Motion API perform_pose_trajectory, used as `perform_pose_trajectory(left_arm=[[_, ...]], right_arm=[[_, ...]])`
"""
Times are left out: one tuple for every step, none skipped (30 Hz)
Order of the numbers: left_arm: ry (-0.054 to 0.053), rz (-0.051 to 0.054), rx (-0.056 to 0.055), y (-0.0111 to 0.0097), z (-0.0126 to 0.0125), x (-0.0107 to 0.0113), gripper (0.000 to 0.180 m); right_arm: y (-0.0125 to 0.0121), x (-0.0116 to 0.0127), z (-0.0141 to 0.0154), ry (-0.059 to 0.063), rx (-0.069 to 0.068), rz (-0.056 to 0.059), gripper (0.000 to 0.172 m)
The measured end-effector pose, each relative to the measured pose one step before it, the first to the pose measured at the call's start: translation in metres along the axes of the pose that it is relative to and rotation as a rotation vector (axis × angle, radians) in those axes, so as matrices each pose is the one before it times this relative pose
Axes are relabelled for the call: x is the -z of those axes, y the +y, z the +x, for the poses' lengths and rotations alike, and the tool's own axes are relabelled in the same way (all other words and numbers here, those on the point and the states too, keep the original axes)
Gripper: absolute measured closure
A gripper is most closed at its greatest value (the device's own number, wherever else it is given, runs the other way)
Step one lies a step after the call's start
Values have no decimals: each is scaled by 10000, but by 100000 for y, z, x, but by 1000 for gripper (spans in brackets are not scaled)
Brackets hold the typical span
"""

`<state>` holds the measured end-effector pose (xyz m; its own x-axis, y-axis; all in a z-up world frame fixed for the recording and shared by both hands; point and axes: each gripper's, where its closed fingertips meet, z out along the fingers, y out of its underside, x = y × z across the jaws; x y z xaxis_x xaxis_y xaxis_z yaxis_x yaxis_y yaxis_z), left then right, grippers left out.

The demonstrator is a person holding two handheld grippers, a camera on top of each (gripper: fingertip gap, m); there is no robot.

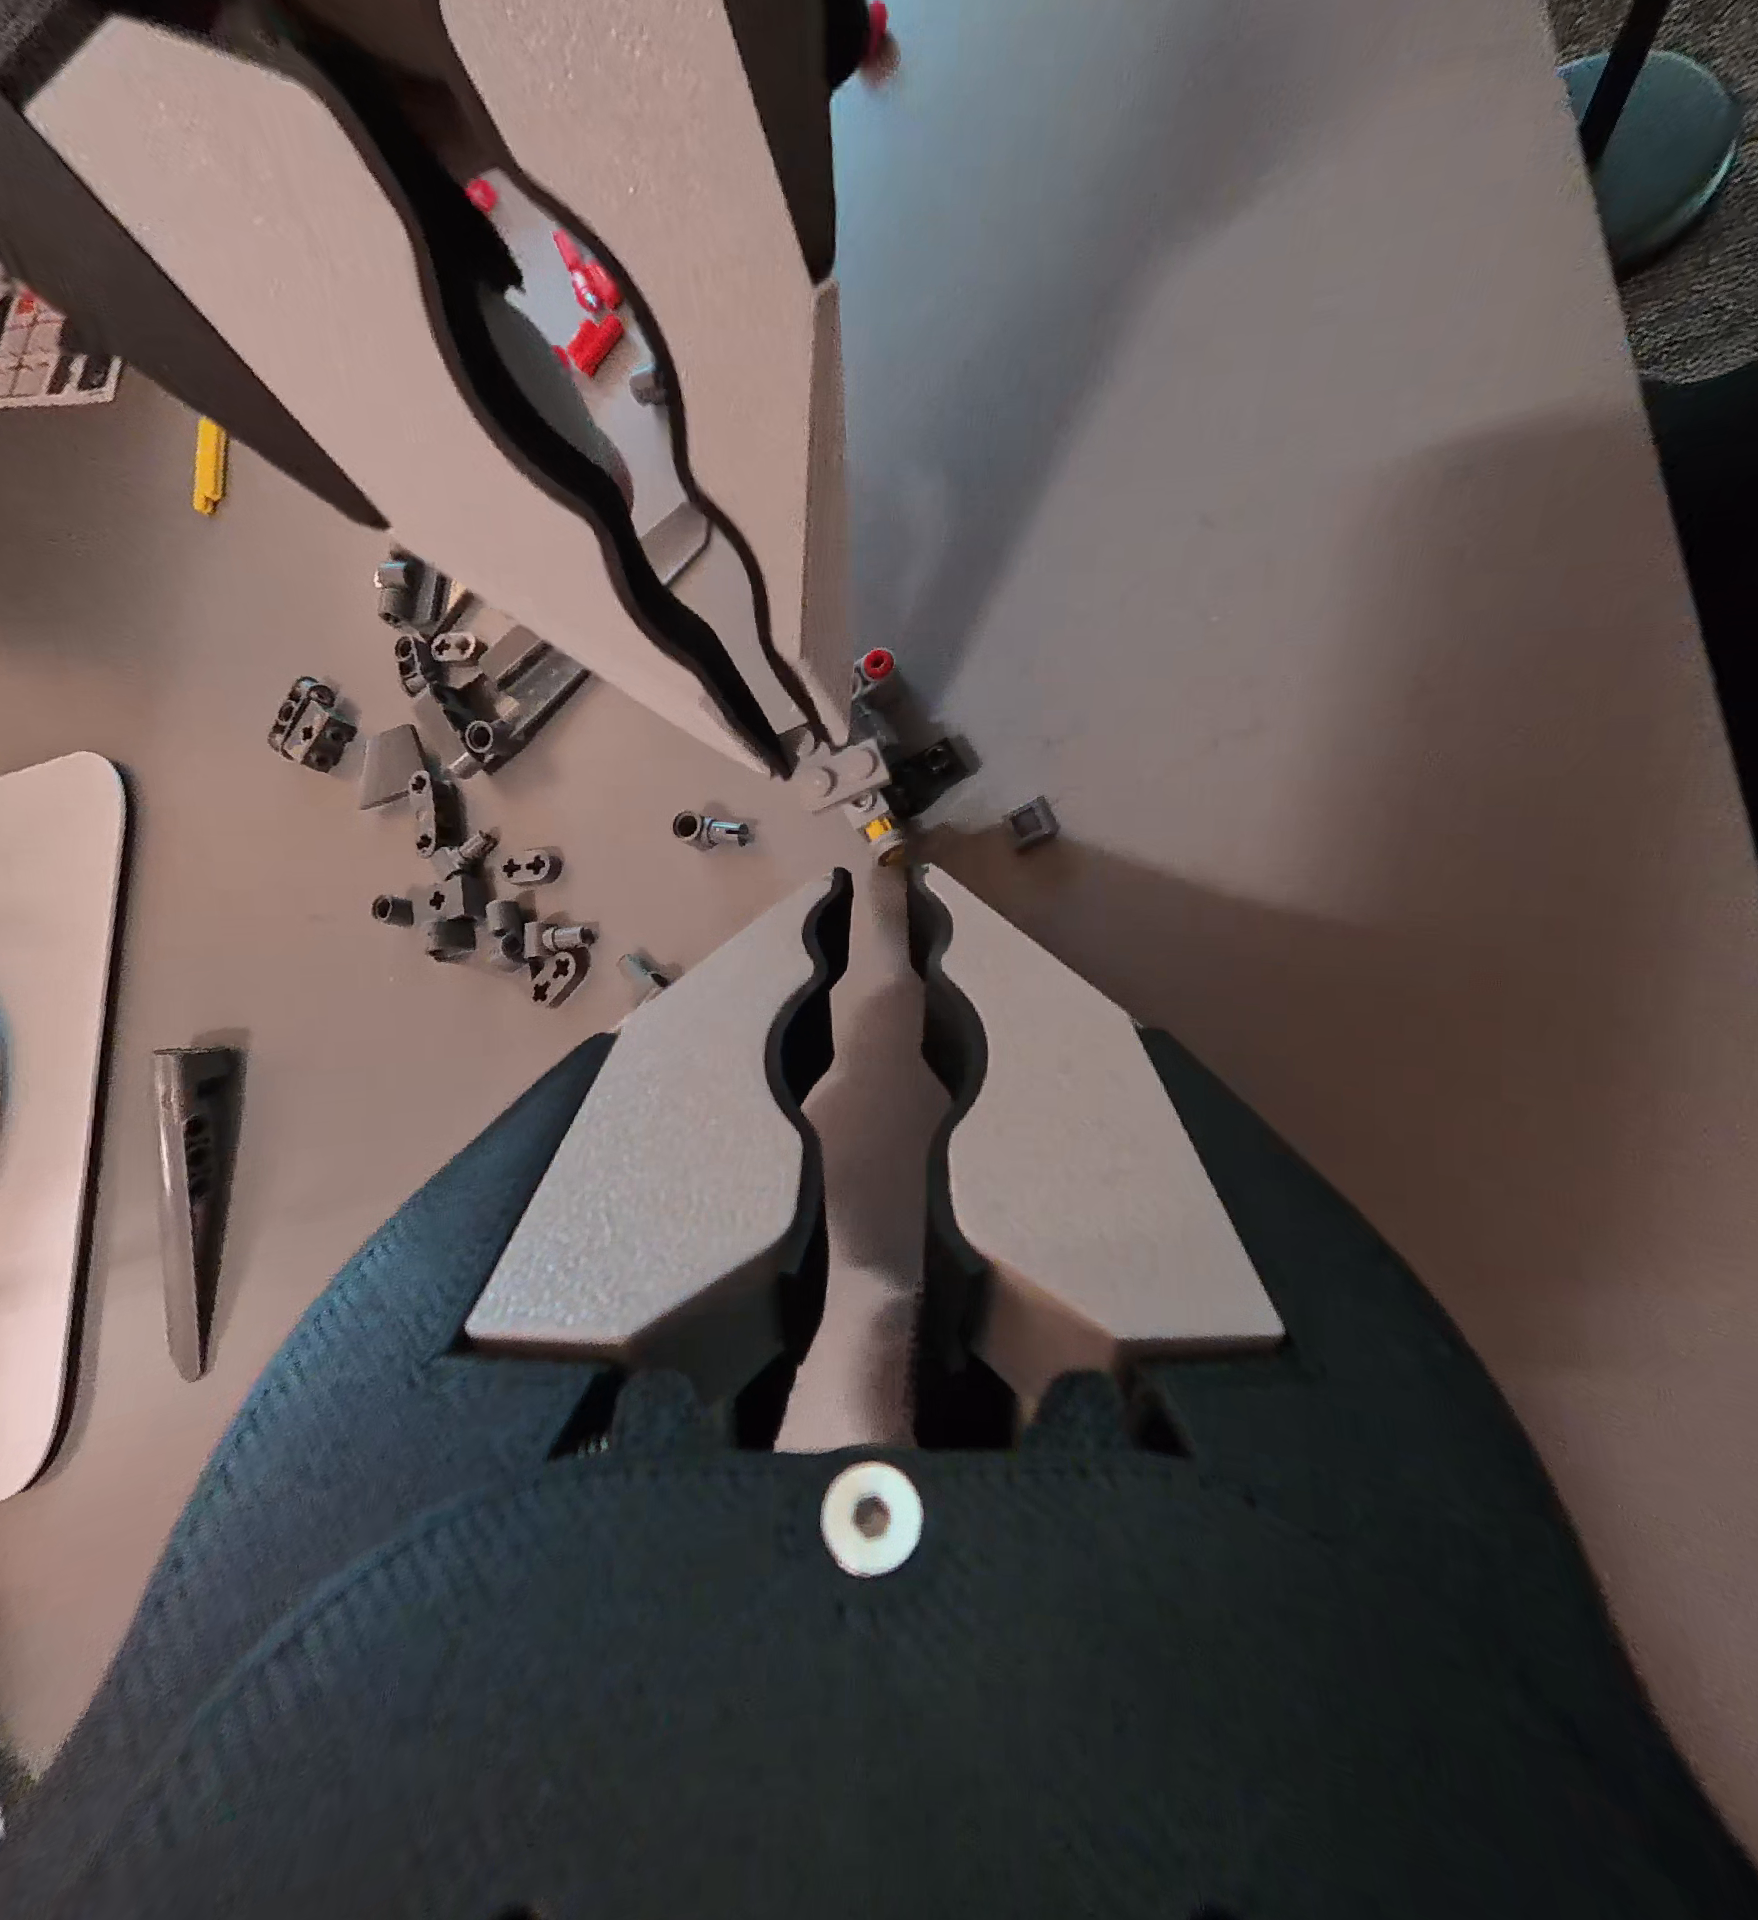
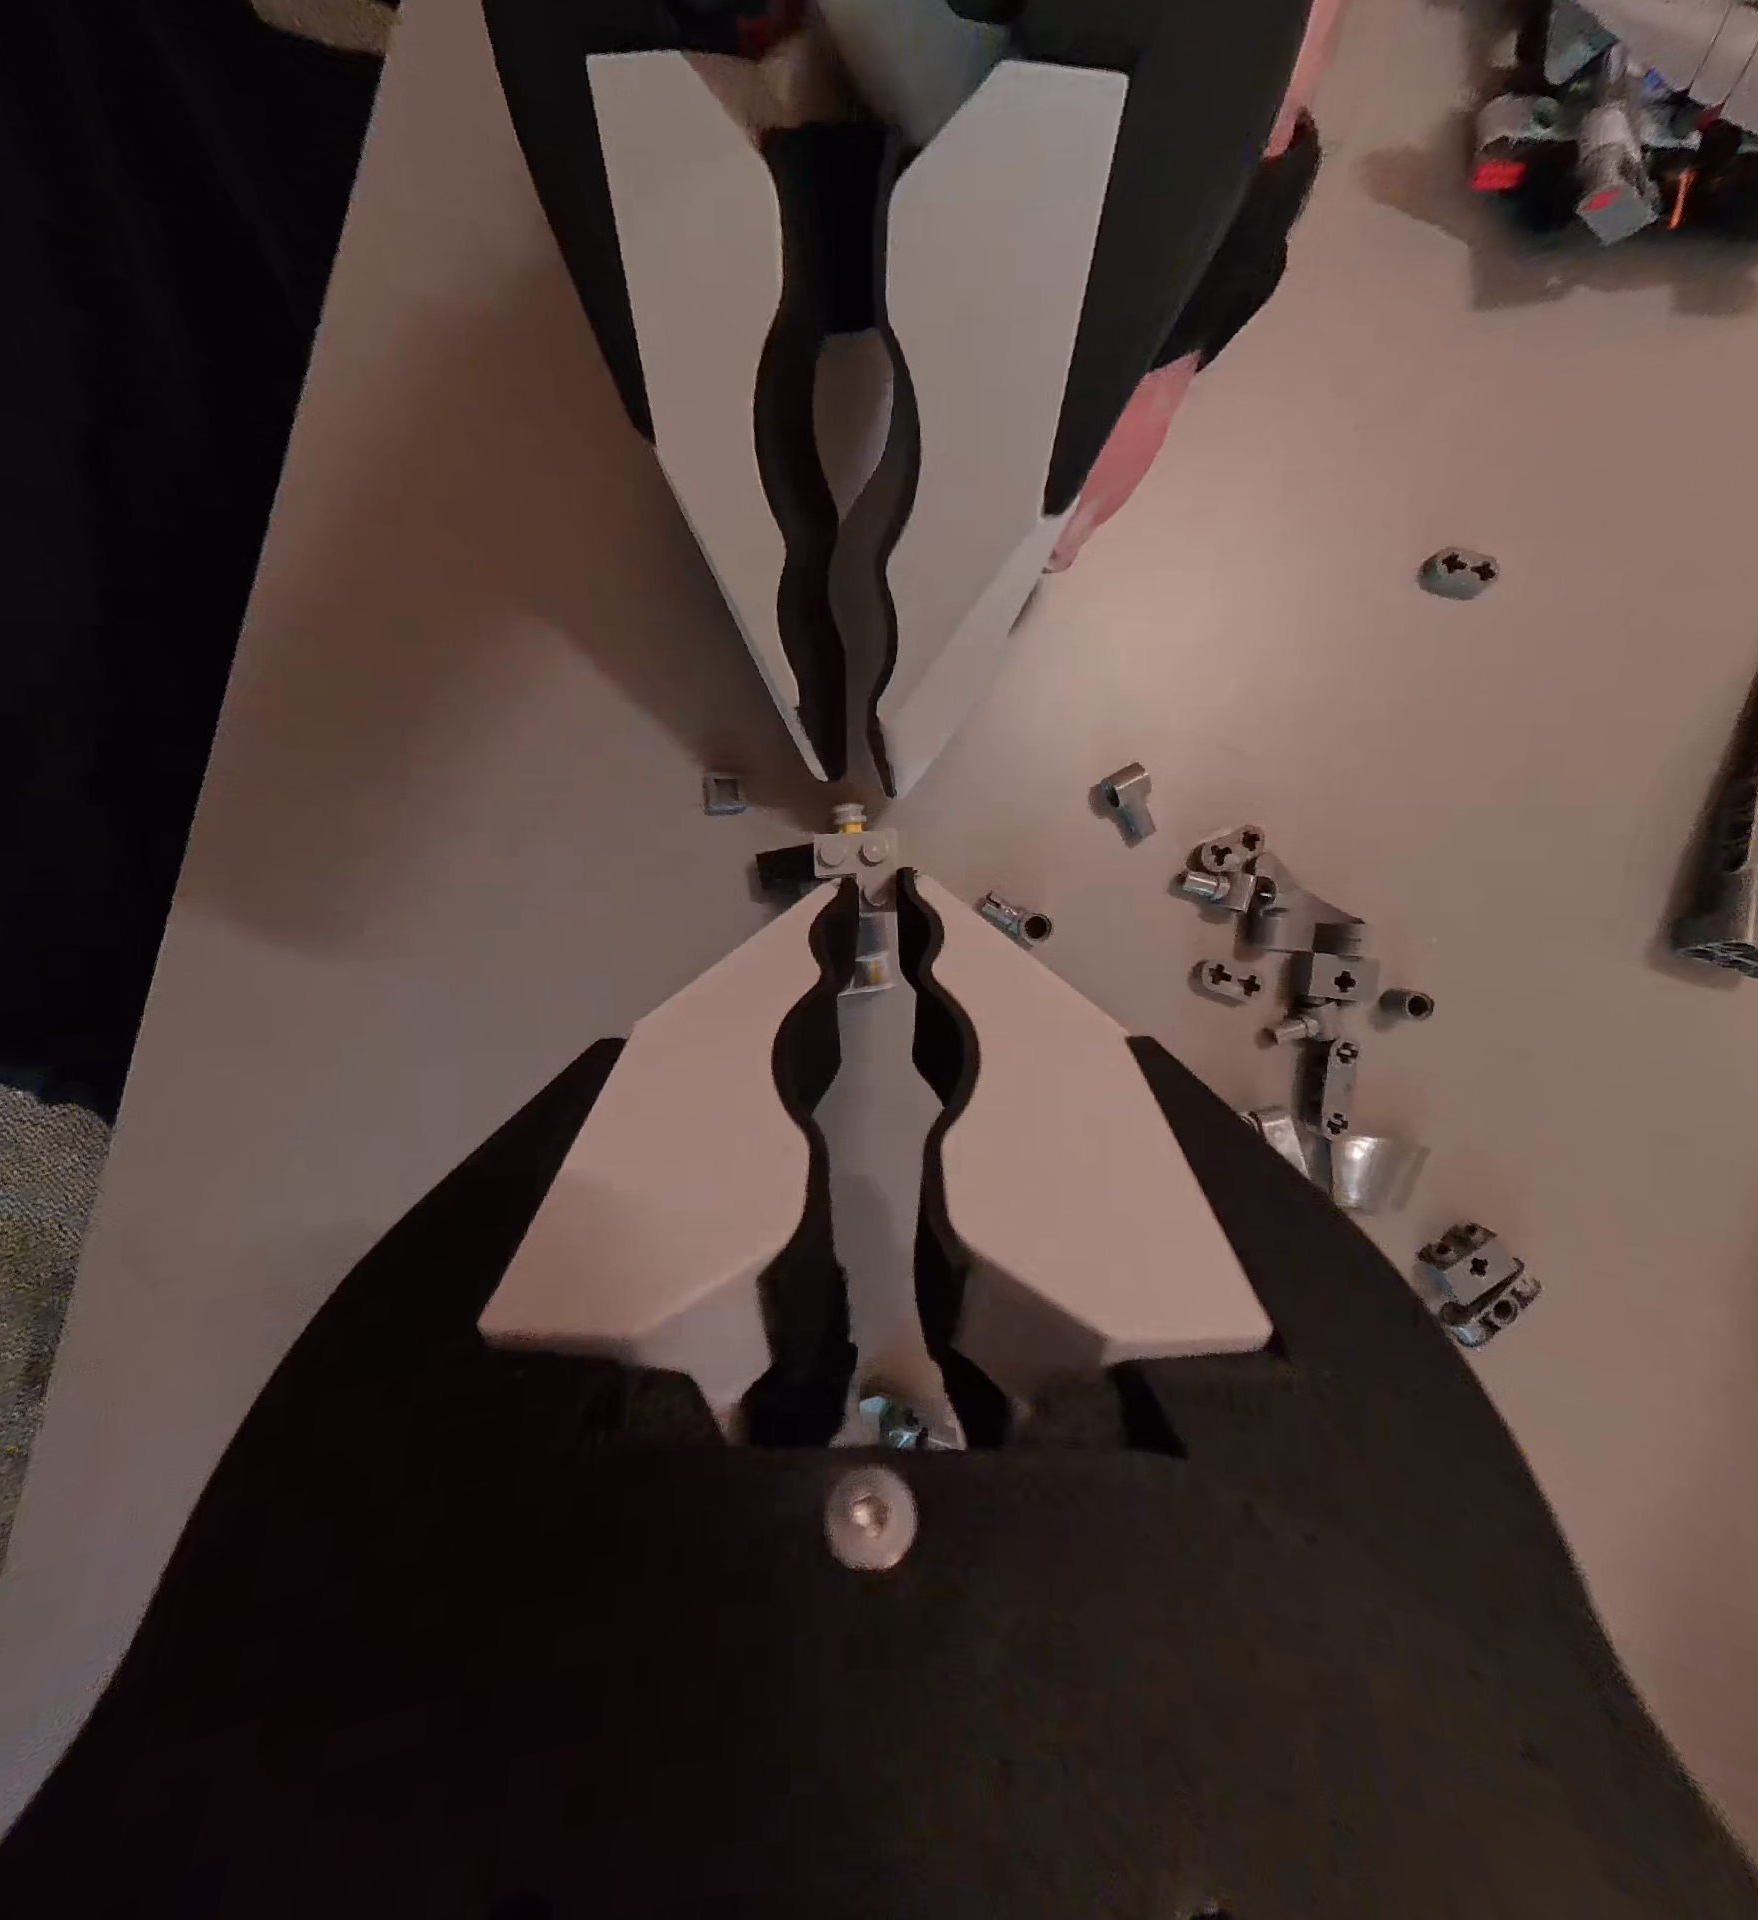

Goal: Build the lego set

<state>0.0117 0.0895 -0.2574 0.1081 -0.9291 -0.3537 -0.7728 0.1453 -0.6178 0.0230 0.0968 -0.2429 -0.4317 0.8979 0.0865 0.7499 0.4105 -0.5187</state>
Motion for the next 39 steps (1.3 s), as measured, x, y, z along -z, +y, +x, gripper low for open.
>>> perform_pose_trajectory(left_arm=[[15,-8,2,43,12,-100,171],[50,31,73,-20,48,-79,171],[44,22,95,-23,17,-62,171],[22,19,40,-23,-15,-46,170],[-26,38,5,-70,-66,-29,171],[21,-43,-17,20,18,-48,171],[26,-33,-49,-15,42,-55,171],[10,1,-59,-84,15,-67,171],[-37,-40,-48,-28,-52,-72,172],[-7,-50,-62,-17,-1,-58,172],[30,-29,-58,-27,68,-47,172],[-42,0,-20,-67,-33,-23,172],[-10,-28,-8,-30,3,14,172],[91,-79,-36,13,191,32,171],[-42,-58,-36,-11,14,26,170],[-68,-10,-81,-51,-56,71,170],[-19,-34,-24,7,-60,108,169],[21,61,81,-112,-61,138,169],[8,67,144,-105,-122,147,169],[19,30,110,-43,-69,132,169],[-11,23,72,-49,-54,137,168],[10,54,79,-156,49,108,168],[64,32,72,-145,168,44,167],[13,-1,25,-114,138,2,166],[-58,-14,-4,-97,22,-2,166],[-51,-9,2,-86,21,18,166],[-149,57,45,-174,-172,64,165],[-200,153,57,-295,-276,164,165],[-124,68,63,-170,-206,151,166],[-170,77,61,-169,-240,118,166],[-255,78,50,-143,-364,89,166],[-129,17,36,-64,-169,32,164],[-9,38,101,-121,24,8,162],[-30,69,113,-156,-12,18,162],[17,26,55,-82,91,-19,162],[37,-29,48,9,134,-65,161],[-32,-10,40,-2,12,-57,159],[11,25,38,-42,45,-24,159],[62,-29,73,9,87,-41,157]], right_arm=[[102,-108,23,-37,36,-86,168],[16,-89,-97,-99,14,-17,168],[25,-77,-45,-83,-24,-23,167],[135,-85,1,-37,4,-78,167],[114,-69,-54,-58,30,-73,167],[18,-50,-76,-65,12,-20,167],[8,-34,-21,-37,-11,-16,168],[28,-34,-16,-18,23,-42,168],[11,-28,-43,-20,37,-32,167],[-23,-25,5,2,4,-8,168],[-22,10,11,1,-7,7,168],[-28,45,-28,-15,8,33,168],[-29,56,22,11,-11,53,168],[-18,39,27,9,-25,58,167],[10,0,-61,-27,-11,40,168],[41,-30,-28,2,-1,21,167],[21,-19,24,29,-14,29,168],[24,17,4,14,-21,24,168],[20,110,39,36,-7,36,167],[-26,191,39,31,-17,66,168],[-34,245,-4,-3,-9,58,167],[-13,246,-27,6,29,25,167],[-34,220,-35,-4,45,7,167],[-25,187,-121,-56,65,-24,168],[31,169,-122,-52,84,-69,168],[1,126,-61,-19,61,-63,168],[-46,75,-34,-20,25,-32,168],[-48,20,-67,-24,39,-24,168],[-60,-30,-30,17,51,-11,168],[-99,-52,13,42,26,12,168],[-86,-56,25,41,20,13,168],[-66,-44,52,61,19,12,168],[-74,-4,74,70,0,19,168],[-83,27,88,75,5,28,167],[-82,48,80,62,-9,26,168],[-55,48,78,52,-22,12,168],[-61,63,48,55,12,12,168],[-69,72,26,40,13,19,168],[-56,51,33,34,-6,8,168]])
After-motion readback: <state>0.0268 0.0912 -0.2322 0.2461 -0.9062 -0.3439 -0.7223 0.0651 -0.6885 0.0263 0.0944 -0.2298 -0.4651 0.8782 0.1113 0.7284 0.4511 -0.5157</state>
